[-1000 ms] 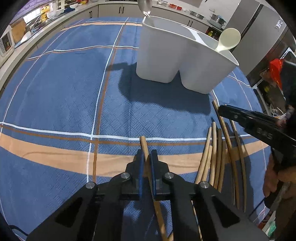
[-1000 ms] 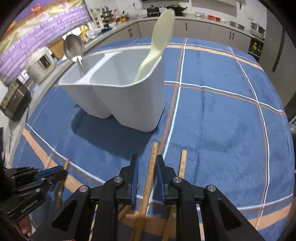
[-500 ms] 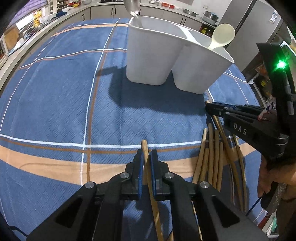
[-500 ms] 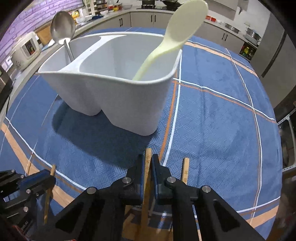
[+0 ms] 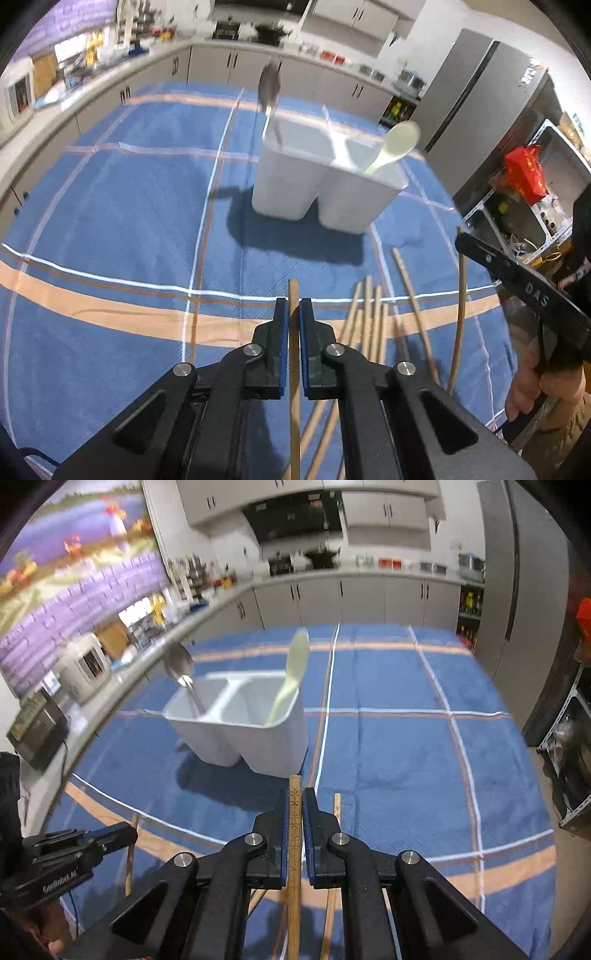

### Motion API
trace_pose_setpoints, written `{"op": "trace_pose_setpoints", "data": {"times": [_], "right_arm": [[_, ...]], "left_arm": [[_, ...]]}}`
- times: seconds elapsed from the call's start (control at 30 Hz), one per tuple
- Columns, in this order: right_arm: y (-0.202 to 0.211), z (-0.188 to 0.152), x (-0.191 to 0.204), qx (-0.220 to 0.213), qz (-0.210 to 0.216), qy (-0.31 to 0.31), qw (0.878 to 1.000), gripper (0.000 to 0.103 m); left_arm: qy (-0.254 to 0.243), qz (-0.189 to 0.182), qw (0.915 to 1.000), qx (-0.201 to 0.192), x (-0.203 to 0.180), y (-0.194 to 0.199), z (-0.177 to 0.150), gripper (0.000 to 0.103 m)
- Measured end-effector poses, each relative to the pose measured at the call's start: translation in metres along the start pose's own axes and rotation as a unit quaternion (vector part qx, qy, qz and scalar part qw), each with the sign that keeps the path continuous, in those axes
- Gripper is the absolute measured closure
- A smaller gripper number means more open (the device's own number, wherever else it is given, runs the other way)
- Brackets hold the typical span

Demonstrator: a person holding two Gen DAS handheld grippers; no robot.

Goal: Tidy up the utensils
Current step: 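Lower the chopstick into the holder with the left tool while the right tool does likewise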

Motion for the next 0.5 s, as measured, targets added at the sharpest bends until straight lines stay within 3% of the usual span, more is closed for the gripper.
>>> {"op": "trace_pose_setpoints", "data": {"times": [0.23, 0.5], "right_arm": [[0.064, -0.013, 0.007, -0.056, 0.022, -0.022, 0.998, 0.096], [0.105, -0.019, 0.007, -0.095, 0.029, -0.031, 0.995, 0.096]], "left_arm": [[-0.024, -0.009, 0.9977, -0.063, -0.022, 0.060, -0.005, 0.098], [-0.030, -0.025, 0.9933, -0.109, -0.035, 0.107, -0.010, 0.098]]}}
Point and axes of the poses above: each gripper's, at about its wrist camera, not at the fingertips, and y roughly against the way its jaws point, x to its left, z to its top, the point moved 1 cm from there along -y, roughly the way its jaws point, and after that the axes turned 5 degrees about -x, right-handed, at the moved point
